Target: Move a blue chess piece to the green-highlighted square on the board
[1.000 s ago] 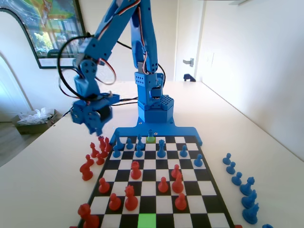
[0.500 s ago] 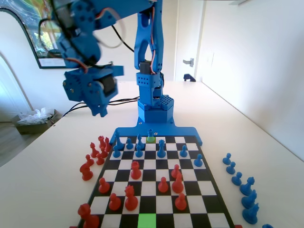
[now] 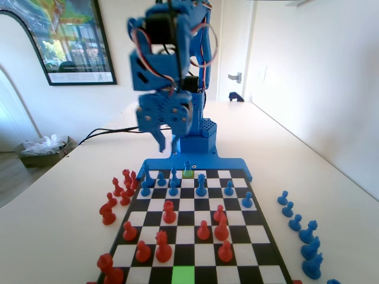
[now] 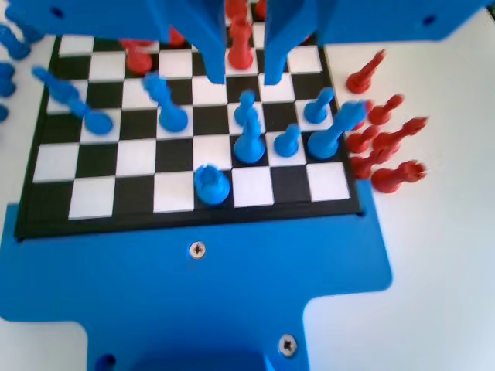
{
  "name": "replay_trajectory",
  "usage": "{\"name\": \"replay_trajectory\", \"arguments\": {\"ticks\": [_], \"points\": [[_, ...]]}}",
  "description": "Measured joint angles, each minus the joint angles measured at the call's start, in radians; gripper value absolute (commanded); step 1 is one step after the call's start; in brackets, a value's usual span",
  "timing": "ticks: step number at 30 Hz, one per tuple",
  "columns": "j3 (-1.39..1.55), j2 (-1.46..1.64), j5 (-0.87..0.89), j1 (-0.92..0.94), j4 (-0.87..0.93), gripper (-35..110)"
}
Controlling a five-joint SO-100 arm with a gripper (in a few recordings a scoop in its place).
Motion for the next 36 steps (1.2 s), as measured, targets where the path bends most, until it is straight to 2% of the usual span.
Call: {"name": "replay_trajectory", "arguments": {"ticks": [5,12,16,27,32,36], "points": [[0.028,0.002,0.003,-0.009,-0.025,9],[0.029,0.002,0.092,-0.02,-0.006,8],[0.029,0.002,0.051,-0.023,0.02,9],[-0.103,0.0,-0.4,-0.061,0.095,10],[-0.118,0.0,-0.698,-0.072,0.144,10],[-0.084,0.0,-0.894,-0.091,0.104,10]]}}
